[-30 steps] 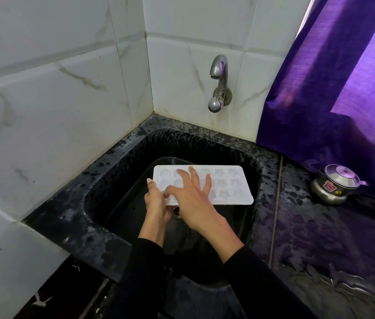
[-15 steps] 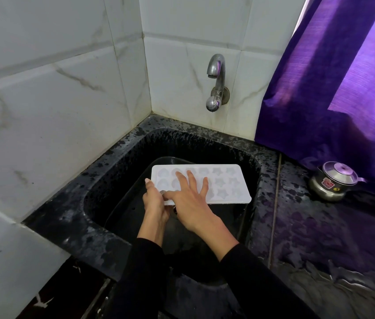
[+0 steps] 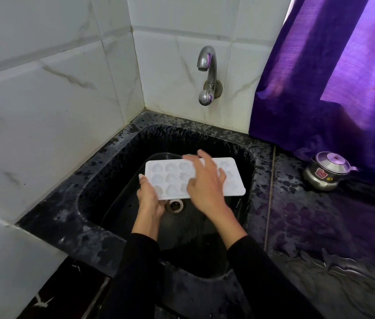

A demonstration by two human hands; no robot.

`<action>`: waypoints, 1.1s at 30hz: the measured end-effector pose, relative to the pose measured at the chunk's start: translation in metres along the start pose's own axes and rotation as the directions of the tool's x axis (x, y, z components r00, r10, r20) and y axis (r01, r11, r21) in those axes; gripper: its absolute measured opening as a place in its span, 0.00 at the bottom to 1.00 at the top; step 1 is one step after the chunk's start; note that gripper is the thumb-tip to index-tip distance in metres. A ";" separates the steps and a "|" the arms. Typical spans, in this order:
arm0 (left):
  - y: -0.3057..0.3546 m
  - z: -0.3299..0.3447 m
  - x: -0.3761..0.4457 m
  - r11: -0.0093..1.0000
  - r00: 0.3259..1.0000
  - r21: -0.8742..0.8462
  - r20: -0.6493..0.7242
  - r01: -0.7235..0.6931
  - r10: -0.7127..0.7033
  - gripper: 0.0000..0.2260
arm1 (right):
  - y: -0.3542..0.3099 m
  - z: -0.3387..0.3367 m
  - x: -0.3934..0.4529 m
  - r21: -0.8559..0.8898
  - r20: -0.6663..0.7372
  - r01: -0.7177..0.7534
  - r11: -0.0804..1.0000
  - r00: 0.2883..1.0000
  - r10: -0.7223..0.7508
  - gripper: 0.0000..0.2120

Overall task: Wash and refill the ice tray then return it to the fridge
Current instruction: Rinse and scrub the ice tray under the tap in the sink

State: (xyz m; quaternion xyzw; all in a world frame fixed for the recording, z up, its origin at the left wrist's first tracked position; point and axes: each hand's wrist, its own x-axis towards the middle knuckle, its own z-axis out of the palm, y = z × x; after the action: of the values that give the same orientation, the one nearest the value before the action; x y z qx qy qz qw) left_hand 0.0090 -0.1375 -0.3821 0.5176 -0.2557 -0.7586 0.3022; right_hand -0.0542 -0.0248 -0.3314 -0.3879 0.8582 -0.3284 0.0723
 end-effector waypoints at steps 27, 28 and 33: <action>-0.034 -0.016 0.018 0.965 0.965 0.164 0.133 0.204 -0.227 0.10 | 0.066 -0.022 0.010 0.291 -0.392 -0.417 0.861 0.770 0.504 0.16; -0.037 -0.014 0.017 0.963 0.965 0.166 0.120 0.213 -0.234 0.08 | 0.064 -0.024 0.010 0.257 -0.403 -0.391 0.884 0.788 0.465 0.16; -0.046 -0.006 0.005 0.945 0.955 0.228 0.126 0.236 -0.269 0.07 | 0.051 -0.032 0.011 0.119 -0.429 -0.279 0.953 0.851 0.303 0.19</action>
State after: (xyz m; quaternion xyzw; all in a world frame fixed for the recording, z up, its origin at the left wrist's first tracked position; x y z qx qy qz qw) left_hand 0.0042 -0.1101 -0.4194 0.5146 -0.2888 -0.7976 0.1251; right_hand -0.1050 0.0085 -0.3366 -0.1667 0.8918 -0.4155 -0.0655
